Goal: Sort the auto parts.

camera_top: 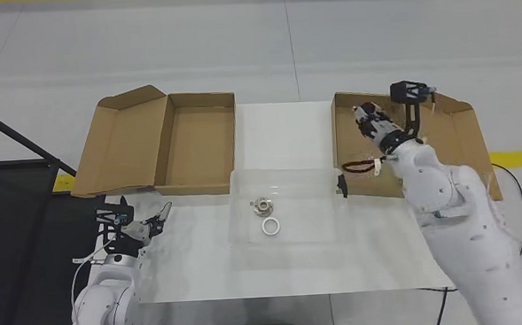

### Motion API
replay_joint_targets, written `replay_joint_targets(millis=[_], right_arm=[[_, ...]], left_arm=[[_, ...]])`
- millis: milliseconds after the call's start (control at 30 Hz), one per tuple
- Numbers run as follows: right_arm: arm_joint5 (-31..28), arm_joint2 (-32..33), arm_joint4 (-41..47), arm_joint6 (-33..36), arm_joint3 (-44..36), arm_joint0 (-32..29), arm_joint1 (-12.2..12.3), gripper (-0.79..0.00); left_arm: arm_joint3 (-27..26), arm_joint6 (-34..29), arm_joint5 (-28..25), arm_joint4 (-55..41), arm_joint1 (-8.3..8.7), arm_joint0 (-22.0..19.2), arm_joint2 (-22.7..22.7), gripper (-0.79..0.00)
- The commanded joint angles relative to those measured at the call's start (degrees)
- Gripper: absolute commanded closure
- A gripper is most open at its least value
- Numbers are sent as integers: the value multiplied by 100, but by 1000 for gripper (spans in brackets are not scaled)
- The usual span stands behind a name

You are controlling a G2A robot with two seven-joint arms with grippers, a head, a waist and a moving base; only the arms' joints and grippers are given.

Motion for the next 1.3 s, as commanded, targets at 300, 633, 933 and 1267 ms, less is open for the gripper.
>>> replay_joint_targets(millis=[300,633,933,1267], right_arm=[[1593,-1734,-639,1210,3117,2219,-641,0],[1277,-2574,-743,1927,4876,3093,-1176,0],[891,-2895,-692,2160,5928,3483,-1566,0],[680,-2970,-635,2074,6617,3714,-1856,-86]], left_arm=[[0,0,0,0,0,0,0,-785],[0,0,0,0,0,0,0,-785],[0,0,0,0,0,0,0,-785],[0,0,0,0,0,0,0,-785]])
